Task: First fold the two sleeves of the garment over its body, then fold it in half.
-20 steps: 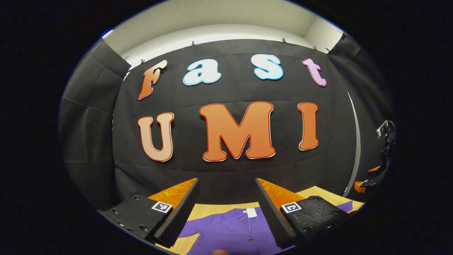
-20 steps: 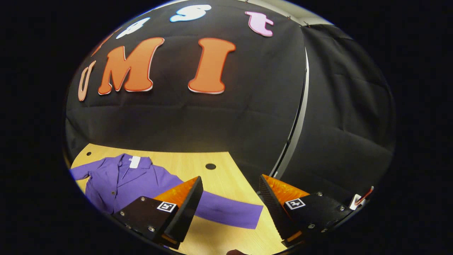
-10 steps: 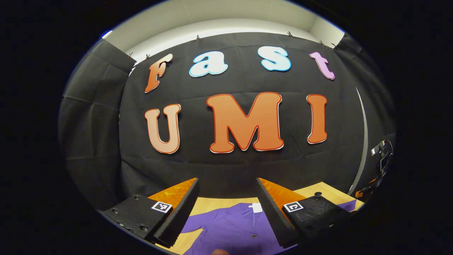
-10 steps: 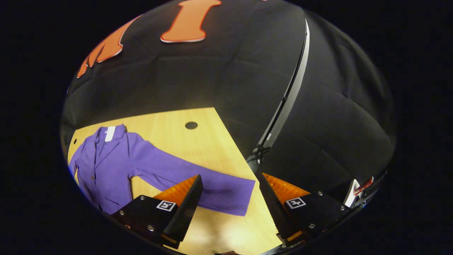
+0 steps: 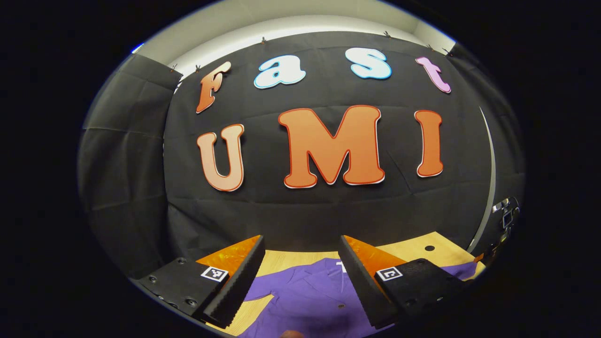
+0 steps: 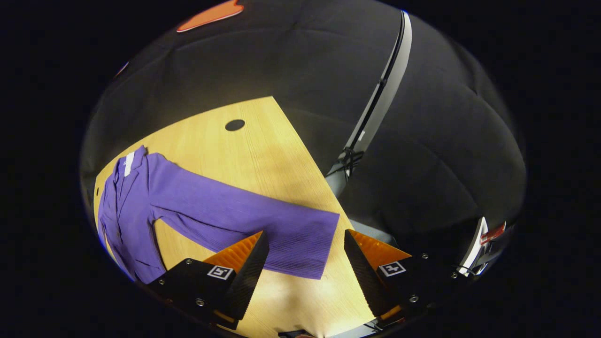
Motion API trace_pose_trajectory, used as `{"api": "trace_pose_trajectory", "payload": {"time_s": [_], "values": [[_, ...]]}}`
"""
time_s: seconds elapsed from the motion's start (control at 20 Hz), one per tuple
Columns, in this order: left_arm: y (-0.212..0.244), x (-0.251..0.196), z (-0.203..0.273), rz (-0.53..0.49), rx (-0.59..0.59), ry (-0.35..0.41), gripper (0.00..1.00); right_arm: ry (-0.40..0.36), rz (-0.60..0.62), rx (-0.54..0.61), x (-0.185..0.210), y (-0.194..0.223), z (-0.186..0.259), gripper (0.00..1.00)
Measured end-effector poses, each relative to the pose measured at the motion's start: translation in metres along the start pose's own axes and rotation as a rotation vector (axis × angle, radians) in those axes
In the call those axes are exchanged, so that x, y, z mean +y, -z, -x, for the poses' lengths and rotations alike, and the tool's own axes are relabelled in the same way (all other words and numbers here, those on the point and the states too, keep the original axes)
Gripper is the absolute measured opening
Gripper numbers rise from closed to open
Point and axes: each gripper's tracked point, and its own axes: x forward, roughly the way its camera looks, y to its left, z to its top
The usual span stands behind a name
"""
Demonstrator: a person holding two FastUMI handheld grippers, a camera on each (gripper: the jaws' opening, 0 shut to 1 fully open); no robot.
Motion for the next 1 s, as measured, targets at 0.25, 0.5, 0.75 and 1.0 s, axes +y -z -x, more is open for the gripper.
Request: {"api": "trace_pose_trajectory", "payload": {"time_s": [0.25,0.5,0.75,1.0], "values": [[0.008,-0.011,0.001,-0.040,0.030,0.007,0.98,-0.045,-0.032,0.177,-0.010,0.019,-0.025,0.97],[0.016,-0.021,0.003,-0.062,0.054,0.016,0.99,-0.098,-0.112,0.318,-0.008,0.029,-0.037,0.96],[0.024,-0.026,0.007,-0.076,0.078,0.014,0.96,-0.138,-0.221,0.413,-0.008,0.040,-0.045,0.94],[0.034,-0.028,0.011,-0.082,0.107,-0.001,0.96,-0.122,-0.221,0.472,-0.005,0.049,-0.055,0.88]]}}
